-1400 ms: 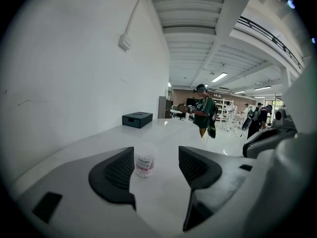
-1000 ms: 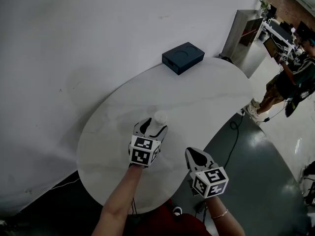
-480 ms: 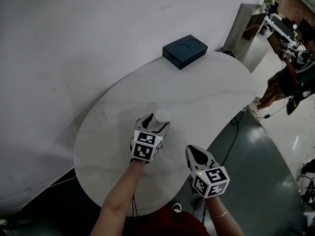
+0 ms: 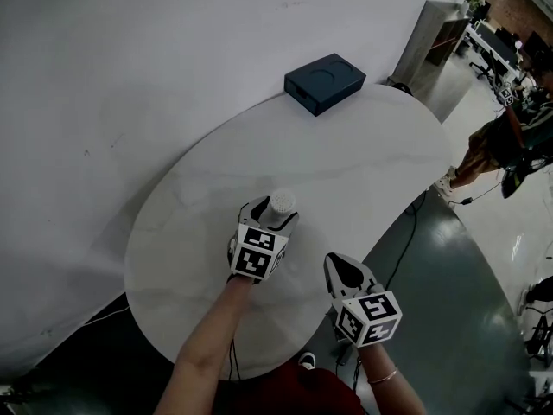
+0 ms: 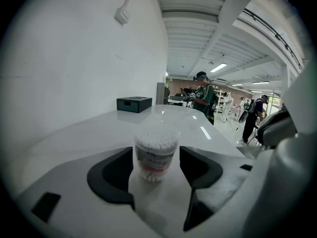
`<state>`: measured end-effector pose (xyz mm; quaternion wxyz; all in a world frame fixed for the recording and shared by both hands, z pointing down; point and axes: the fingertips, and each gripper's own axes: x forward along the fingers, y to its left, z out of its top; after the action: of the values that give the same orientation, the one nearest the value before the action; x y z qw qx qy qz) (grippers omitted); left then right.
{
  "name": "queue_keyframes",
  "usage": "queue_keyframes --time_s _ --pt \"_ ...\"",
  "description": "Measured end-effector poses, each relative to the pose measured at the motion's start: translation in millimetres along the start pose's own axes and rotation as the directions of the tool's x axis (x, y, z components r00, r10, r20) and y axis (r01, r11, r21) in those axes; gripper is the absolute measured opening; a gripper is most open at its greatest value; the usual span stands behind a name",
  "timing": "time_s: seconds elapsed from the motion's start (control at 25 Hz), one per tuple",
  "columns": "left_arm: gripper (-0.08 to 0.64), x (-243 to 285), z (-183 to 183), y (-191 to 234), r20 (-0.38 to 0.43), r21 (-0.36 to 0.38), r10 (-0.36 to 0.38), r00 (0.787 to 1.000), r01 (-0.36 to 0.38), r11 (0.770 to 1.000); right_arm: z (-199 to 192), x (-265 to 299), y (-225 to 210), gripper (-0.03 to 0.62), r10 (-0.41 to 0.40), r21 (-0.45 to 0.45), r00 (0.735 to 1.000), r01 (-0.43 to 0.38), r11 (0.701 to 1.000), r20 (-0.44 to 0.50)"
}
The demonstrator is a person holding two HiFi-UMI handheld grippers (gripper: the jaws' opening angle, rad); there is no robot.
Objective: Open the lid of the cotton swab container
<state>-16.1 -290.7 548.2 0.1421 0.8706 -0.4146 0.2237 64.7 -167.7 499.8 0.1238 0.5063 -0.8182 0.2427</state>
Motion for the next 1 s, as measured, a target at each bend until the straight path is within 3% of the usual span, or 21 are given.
queue_keyframes --time_s 0.44,1.0 --pt "0.272 3 -2 4 -0.005 0.026 0.041 0.999 -0.040 0.999 -3 -4 -2 0.017 -0.006 -0.007 1.000 0.006 1.000 -0.007" --pt "0.258 -13 3 -8 -0.004 0.066 0.020 1.000 -0.020 0.998 -1 -10 4 0.017 -0.013 -0.014 1.000 0.013 1.000 0.007"
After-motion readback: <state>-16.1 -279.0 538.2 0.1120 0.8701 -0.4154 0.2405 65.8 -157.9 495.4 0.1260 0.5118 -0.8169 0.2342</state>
